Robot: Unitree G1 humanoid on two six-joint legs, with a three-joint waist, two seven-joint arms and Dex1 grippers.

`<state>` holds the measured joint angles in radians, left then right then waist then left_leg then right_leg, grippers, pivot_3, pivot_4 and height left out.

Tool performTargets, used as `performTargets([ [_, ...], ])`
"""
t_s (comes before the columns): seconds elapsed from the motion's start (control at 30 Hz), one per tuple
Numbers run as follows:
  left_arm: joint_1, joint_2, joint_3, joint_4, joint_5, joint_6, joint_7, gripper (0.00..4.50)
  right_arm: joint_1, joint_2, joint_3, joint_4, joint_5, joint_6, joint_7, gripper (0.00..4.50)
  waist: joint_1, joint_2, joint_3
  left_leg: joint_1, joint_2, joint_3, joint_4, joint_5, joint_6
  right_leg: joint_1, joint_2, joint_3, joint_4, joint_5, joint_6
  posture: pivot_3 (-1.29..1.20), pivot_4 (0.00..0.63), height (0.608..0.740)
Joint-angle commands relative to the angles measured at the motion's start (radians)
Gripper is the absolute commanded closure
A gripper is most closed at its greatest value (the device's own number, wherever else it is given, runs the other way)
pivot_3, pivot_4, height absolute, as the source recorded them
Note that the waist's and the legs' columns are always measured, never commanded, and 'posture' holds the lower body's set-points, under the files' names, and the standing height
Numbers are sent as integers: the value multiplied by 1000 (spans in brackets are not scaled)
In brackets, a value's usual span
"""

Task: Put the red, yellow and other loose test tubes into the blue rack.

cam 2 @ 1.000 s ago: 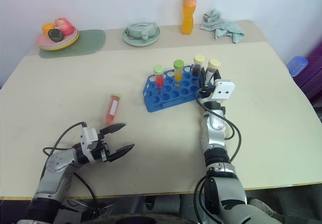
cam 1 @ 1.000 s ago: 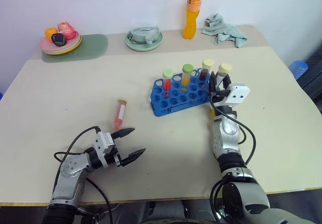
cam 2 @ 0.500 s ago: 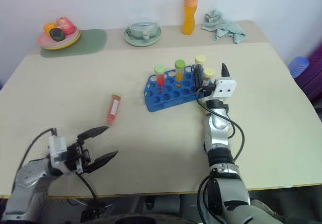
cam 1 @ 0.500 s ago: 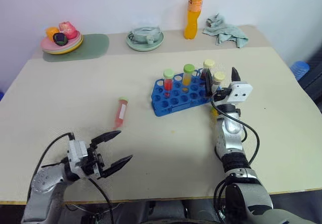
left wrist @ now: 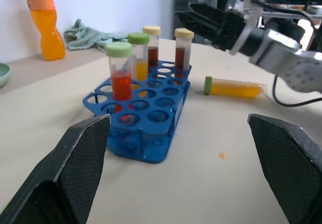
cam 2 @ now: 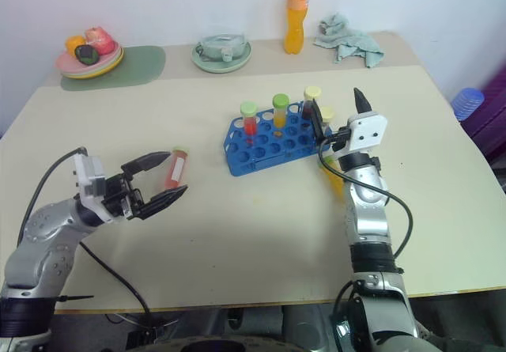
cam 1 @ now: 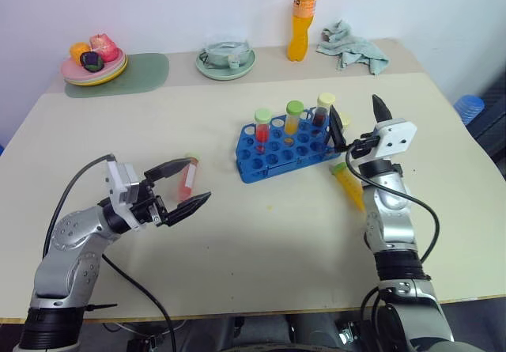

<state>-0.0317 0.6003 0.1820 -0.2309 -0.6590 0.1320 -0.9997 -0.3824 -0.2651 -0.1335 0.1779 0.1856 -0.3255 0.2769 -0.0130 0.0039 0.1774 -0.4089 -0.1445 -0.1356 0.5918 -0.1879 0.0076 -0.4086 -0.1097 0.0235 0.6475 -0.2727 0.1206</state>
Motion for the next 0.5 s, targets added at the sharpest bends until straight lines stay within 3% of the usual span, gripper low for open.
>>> performTargets([
  [0.03,-75,12,10,5,-31,51,-1,0,32,-55,-2,-207,38,166,23,43,2,0,0,0,0,0,0,0,0,0,0,0,0,-1,-1,0,150,739],
  [0.23,-213,-35,-65,28,-2,124,28,0,109,-168,-57,-463,223,539,68,43,5,-2,0,-1,0,0,0,0,0,0,-1,-1,-1,0,0,0,150,739],
  [0.4,-297,-43,-114,52,10,154,-12,0,185,-328,-163,-629,495,875,148,43,3,-3,2,-2,0,0,1,0,1,0,-2,-2,-1,1,1,0,150,739],
  [0.5,-327,-34,-143,65,21,169,-53,0,232,-439,-222,-647,566,1014,190,43,1,-4,2,-3,0,0,1,-1,1,0,-3,-2,-2,0,1,0,150,739],
])
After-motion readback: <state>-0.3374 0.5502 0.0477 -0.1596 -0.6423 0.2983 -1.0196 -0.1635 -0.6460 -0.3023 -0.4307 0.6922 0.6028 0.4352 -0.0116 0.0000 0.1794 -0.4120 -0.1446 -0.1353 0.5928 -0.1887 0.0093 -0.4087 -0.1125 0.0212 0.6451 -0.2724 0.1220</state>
